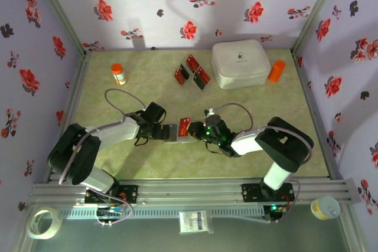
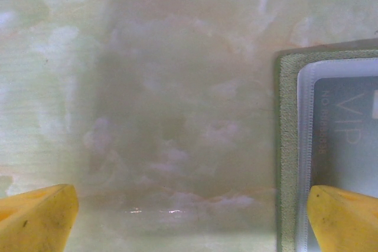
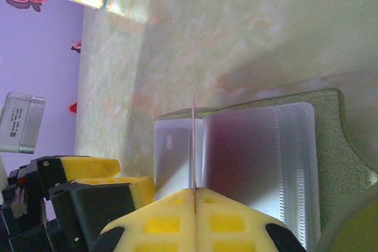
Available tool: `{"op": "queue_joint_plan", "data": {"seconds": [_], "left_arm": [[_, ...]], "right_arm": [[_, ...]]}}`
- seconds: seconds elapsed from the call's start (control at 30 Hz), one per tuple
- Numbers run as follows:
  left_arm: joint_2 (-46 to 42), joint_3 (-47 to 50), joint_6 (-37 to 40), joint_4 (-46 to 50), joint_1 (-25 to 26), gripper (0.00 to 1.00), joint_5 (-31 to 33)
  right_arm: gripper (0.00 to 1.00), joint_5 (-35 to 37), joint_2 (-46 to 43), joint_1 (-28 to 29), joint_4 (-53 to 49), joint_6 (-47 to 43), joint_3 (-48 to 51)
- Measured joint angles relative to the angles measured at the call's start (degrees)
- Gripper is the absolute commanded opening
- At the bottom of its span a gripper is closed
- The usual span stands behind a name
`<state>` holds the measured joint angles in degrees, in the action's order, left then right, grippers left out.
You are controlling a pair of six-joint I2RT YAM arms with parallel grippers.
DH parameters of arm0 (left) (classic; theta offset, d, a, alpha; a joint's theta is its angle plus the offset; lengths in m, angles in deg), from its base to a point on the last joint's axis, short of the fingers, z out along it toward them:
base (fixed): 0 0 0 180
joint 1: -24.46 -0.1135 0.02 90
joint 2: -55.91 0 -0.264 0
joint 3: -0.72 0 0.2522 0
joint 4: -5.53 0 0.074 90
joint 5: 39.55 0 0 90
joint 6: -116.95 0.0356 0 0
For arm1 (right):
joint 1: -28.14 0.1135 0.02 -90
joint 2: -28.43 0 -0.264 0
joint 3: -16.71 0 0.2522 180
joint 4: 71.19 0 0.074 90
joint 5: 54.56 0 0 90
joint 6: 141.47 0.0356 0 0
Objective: Put the credit cards into the card holder
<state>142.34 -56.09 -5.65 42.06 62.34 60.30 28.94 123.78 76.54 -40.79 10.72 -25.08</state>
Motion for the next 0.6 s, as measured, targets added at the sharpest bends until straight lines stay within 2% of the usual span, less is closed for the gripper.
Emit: {"op": "queue_joint_plan", "data": {"seconds": [0.6], "left_arm": [[0.0,0.0,0.0,0.0,0.0,1.00,0.0]], "right_arm": [[0.00,0.3,3.2,0.0,4.9,1.5,0.0]]}}
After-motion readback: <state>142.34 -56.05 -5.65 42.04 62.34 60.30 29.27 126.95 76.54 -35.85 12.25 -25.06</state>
